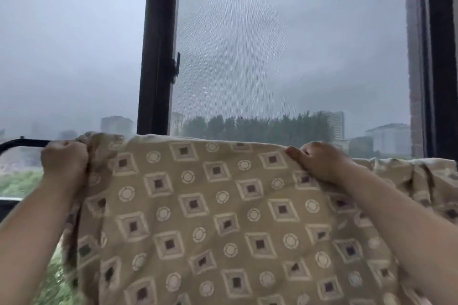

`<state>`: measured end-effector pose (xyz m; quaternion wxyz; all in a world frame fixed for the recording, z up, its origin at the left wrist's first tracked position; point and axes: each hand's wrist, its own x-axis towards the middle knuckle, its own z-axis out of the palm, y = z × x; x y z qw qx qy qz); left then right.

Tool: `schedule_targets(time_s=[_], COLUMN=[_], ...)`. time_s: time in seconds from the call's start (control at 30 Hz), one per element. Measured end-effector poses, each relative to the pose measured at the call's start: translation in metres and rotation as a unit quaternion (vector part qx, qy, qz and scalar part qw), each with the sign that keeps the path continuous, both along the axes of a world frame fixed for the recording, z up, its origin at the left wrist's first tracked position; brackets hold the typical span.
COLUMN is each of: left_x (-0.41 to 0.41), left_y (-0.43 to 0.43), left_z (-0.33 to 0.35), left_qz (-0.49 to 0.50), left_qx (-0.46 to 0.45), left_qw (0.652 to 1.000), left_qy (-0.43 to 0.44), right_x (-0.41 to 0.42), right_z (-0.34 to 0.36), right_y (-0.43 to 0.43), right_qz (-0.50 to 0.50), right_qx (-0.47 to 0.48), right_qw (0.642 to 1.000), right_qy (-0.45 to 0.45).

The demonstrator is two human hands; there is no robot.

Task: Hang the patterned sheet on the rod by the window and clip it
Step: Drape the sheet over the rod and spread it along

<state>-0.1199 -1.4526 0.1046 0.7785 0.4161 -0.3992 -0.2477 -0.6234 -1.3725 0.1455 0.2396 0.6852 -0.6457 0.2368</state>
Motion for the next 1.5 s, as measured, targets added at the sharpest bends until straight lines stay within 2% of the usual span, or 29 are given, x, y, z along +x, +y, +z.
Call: schedule_targets(time_s=[0.07, 0.1, 0.2, 0.23, 0.3, 0.37, 0.4, 0.47, 0.53, 0.63, 0.73, 0.83, 1.03, 1.13, 1.23, 1.4, 1.47, 1.5], left_x=[0.059, 0.056, 0.018, 0.004, -0.003, -0.008, -0.010, -0.015, -0.010, -0.004, 0.008, 0.020, 0.083, 0.087, 0.071, 0.057, 0.038, 0.031], left_y=[-0.088, -0.074, -0.003, 0.018, 0.025, 0.046, 0.052, 0.065, 0.056, 0.042, 0.023, 0.017, -0.022, -0.009, 0.017, 0.071, 0.090, 0.092], left_z=[-0.030, -0.032, -0.024, -0.017, -0.013, -0.012, -0.011, -0.009, -0.009, -0.002, 0.004, 0.011, 0.027, 0.033, 0.013, -0.048, -0.068, -0.074], left_qz=[-0.010, -0.063, -0.164, -0.188, -0.272, -0.326, -0.386, -0.445, -0.460, -0.390, -0.348, -0.316, -0.195, -0.155, -0.206, -0.371, -0.385, -0.365], left_qx=[0.070, 0.108, 0.085, 0.080, 0.042, -0.004, -0.022, -0.017, -0.009, 0.058, 0.095, 0.090, 0.067, 0.075, 0.112, 0.116, 0.126, 0.129], left_qw=[0.997, 0.992, 0.982, 0.979, 0.960, 0.945, 0.922, 0.896, 0.888, 0.919, 0.933, 0.944, 0.978, 0.985, 0.972, 0.921, 0.912, 0.919], left_qy=[-0.032, -0.032, 0.021, 0.015, 0.045, 0.041, 0.030, -0.002, -0.008, 0.005, -0.020, -0.038, 0.022, 0.028, -0.009, -0.035, -0.062, -0.072], right_x=[0.007, 0.012, 0.032, 0.042, 0.070, 0.104, 0.122, 0.158, 0.185, 0.203, 0.202, 0.195, 0.186, 0.189, 0.186, 0.187, 0.199, 0.208], right_z=[0.000, 0.000, 0.001, 0.001, 0.000, -0.003, -0.004, -0.007, -0.009, -0.011, -0.016, -0.018, -0.016, -0.011, -0.007, -0.003, 0.000, 0.001], right_y=[-0.004, -0.005, -0.003, -0.003, 0.000, 0.000, 0.000, -0.005, -0.012, -0.025, -0.030, -0.028, -0.015, -0.015, -0.015, -0.007, -0.005, -0.004], right_qz=[0.006, 0.004, -0.001, 0.003, 0.022, 0.038, 0.041, 0.052, 0.053, 0.029, 0.008, 0.002, 0.002, 0.020, 0.031, -0.005, -0.026, -0.035], right_qx=[0.010, 0.015, 0.027, 0.026, 0.018, 0.004, 0.000, 0.011, 0.021, -0.014, -0.046, -0.055, -0.043, -0.030, -0.029, -0.020, -0.007, -0.003], right_qw=[1.000, 1.000, 0.999, 0.999, 0.999, 0.999, 0.999, 0.996, 0.996, 0.997, 0.997, 0.997, 0.999, 0.999, 0.997, 0.997, 0.996, 0.996], right_qy=[-0.007, -0.007, -0.017, -0.025, -0.038, -0.001, 0.028, 0.069, 0.075, 0.068, 0.068, 0.056, 0.028, -0.003, -0.058, -0.079, -0.083, -0.079])
